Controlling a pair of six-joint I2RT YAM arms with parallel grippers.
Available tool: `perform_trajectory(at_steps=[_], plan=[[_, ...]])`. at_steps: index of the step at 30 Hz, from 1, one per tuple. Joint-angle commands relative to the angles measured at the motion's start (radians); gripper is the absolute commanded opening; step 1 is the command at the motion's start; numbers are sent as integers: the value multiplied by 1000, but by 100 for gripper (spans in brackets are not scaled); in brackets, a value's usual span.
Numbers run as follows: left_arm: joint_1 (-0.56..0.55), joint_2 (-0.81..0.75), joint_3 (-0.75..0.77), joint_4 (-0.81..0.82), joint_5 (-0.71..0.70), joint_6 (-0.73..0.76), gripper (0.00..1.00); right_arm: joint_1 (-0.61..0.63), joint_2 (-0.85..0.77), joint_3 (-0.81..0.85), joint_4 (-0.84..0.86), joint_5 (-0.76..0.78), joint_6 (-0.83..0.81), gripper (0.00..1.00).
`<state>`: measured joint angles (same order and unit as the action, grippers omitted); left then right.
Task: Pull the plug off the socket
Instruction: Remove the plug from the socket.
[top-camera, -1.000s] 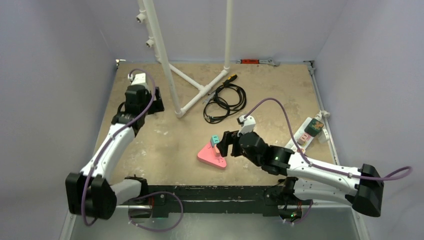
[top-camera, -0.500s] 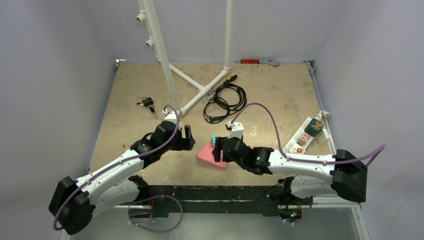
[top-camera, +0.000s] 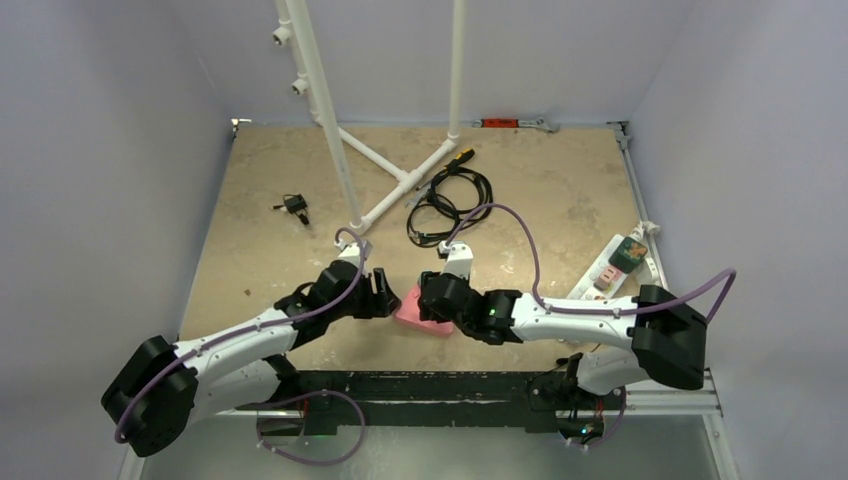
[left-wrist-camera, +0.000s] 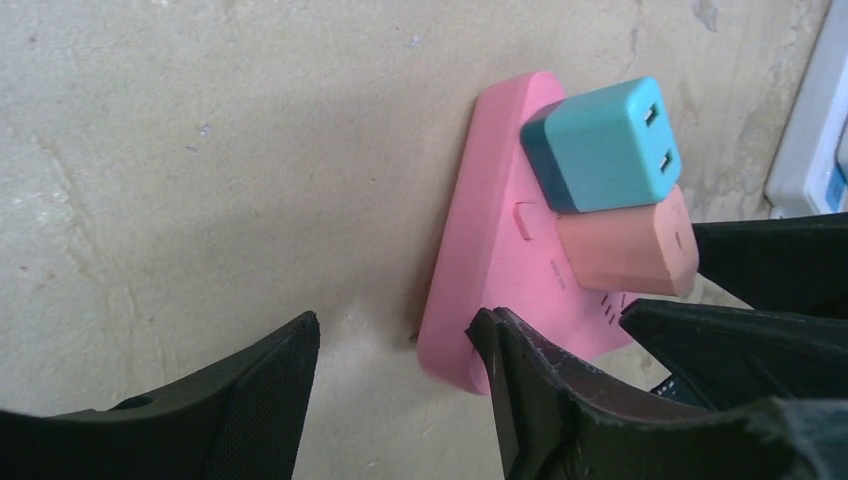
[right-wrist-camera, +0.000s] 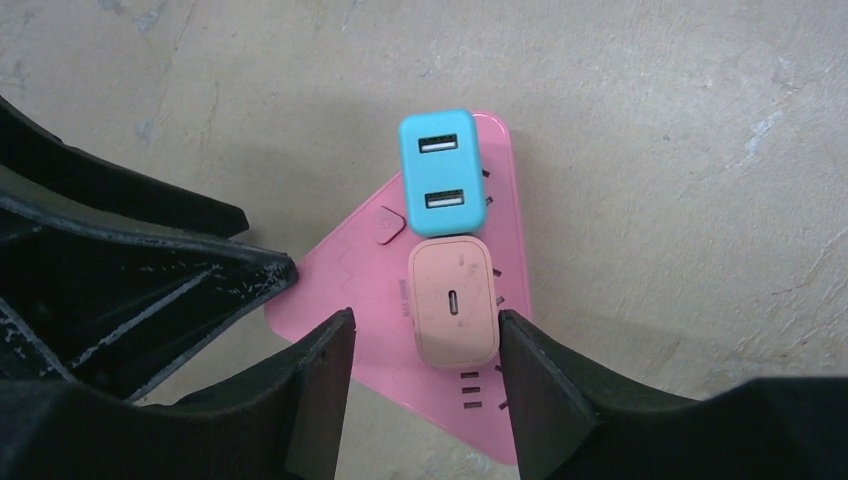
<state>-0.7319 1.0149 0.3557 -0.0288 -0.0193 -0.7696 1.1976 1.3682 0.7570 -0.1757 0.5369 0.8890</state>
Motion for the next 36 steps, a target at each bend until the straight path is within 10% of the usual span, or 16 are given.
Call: perform_trajectory(at_steps=[1, 28, 36], plan=[[-3, 14, -30, 134, 78, -42, 59, 7, 26, 59, -24, 63, 29, 56], [-5, 20, -57, 137, 263, -48, 69, -44, 53, 55, 56, 42, -164, 50], [-6, 57, -95, 265, 303, -93, 57, -76, 38, 18, 135, -81, -288, 48]])
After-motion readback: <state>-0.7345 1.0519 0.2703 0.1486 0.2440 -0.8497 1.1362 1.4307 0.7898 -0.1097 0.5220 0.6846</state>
